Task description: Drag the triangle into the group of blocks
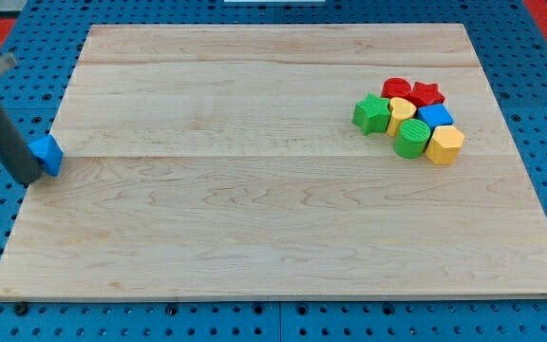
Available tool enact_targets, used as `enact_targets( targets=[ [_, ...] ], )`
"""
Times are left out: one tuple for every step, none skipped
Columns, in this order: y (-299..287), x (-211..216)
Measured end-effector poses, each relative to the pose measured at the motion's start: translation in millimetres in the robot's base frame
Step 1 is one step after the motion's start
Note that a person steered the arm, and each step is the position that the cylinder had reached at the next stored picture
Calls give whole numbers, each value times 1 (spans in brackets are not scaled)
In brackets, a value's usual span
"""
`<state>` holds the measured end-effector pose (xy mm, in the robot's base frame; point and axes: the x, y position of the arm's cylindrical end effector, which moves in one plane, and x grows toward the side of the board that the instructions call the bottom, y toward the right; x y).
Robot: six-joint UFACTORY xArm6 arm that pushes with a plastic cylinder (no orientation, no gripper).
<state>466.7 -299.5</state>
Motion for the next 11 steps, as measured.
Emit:
enact_targets(
  targets=[
    [-5,-5],
    [8,-13],
    [39,-37],
    [38,-78],
    [39,-99],
    [98,-98],
    [184,-97],
    [273,-97],
    [353,-97],
    [390,-97],
    [381,-97]
  ],
)
